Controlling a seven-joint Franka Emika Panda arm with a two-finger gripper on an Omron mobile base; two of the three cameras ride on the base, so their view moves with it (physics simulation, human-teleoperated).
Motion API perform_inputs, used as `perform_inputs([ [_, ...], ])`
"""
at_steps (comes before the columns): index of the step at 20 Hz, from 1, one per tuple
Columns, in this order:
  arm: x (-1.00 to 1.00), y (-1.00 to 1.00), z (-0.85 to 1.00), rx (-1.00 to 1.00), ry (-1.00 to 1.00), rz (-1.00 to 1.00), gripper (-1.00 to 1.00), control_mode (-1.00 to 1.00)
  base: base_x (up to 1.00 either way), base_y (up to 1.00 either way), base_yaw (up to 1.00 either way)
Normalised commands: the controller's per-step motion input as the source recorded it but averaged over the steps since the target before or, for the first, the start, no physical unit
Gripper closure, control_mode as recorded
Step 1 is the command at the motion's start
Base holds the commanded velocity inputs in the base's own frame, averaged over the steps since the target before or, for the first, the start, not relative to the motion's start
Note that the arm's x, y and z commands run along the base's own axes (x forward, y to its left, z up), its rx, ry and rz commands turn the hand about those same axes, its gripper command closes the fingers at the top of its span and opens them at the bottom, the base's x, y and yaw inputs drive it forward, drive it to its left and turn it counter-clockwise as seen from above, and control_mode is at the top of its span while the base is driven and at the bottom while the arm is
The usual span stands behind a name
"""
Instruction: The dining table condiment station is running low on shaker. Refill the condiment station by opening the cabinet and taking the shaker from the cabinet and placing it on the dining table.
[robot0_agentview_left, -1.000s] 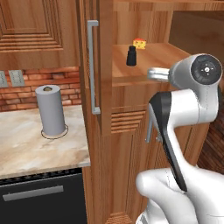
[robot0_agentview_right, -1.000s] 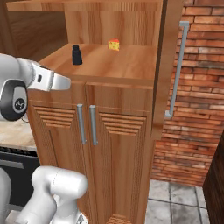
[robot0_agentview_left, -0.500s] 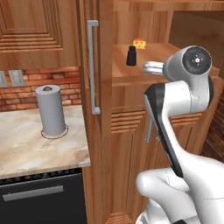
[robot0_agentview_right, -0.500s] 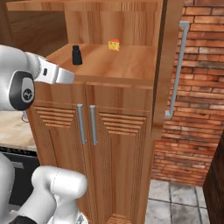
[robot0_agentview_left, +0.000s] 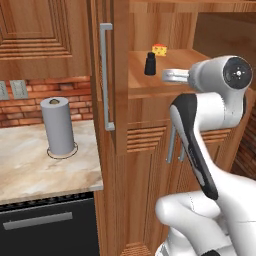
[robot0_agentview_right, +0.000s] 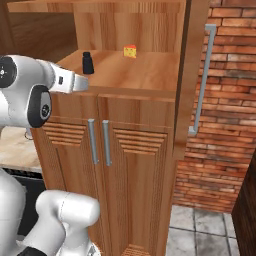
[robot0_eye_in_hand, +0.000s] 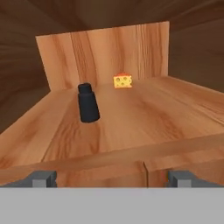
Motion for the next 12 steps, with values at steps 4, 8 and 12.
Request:
perform_inputs([
  [4, 0.46, 0.10, 0.00, 0.00, -0.16, 0.27, -1.00, -1.00, 0.00, 0.00, 0.00],
  [8, 0.42, 0.07, 0.01, 0.00, -0.14, 0.19, -1.00, -1.00, 0.00, 0.00, 0.00],
  [12, 0.45, 0.09, 0.05, 0.00, -0.04, 0.12, -1.00, -1.00, 0.00, 0.00, 0.00],
])
